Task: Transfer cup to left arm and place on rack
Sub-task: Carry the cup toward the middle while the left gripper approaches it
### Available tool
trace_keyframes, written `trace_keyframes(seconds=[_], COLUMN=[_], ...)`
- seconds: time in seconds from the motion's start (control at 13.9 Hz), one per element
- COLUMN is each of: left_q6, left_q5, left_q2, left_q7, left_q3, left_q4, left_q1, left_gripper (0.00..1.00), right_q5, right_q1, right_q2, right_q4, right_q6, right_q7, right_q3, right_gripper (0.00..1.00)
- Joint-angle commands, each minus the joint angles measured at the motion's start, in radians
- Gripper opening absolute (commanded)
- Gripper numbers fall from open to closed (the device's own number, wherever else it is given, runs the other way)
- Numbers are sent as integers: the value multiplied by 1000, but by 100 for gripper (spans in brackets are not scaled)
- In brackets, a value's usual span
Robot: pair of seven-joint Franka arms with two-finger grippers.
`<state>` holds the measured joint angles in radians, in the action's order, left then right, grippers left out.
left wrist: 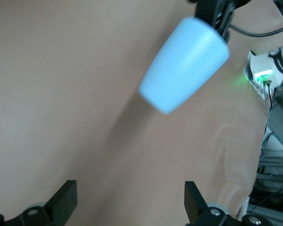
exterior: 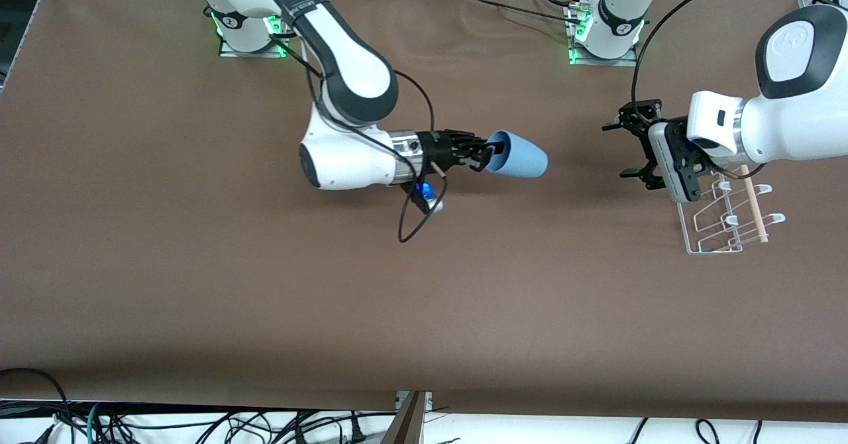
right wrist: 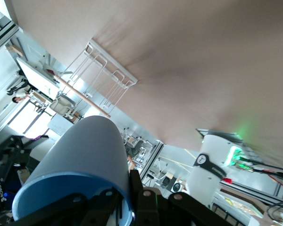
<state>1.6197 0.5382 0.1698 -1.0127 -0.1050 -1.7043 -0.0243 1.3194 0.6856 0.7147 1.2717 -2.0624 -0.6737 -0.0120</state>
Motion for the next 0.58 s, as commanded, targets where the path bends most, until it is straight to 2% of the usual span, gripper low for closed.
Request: trace_keyframes(seconds=[0.0, 0.22, 0.5], left_q6=[28, 48, 81], left_q5=[46, 46, 66], left_q2=[25, 30, 28], left_q7=[-209, -361, -435], left_q3=[-11, -16, -59], left_q4=[9, -9, -20], left_q1=[7, 29, 32], left_gripper=[100, 100, 100], right_q5=[24, 26, 26], right_q1=[28, 46, 58], right_q2=[43, 43, 43], right_q4=[-84, -94, -101], right_q6=[-27, -32, -32], right_q7=[-41, -61, -84], right_q3=[9, 9, 9], right_gripper=[0, 0, 0])
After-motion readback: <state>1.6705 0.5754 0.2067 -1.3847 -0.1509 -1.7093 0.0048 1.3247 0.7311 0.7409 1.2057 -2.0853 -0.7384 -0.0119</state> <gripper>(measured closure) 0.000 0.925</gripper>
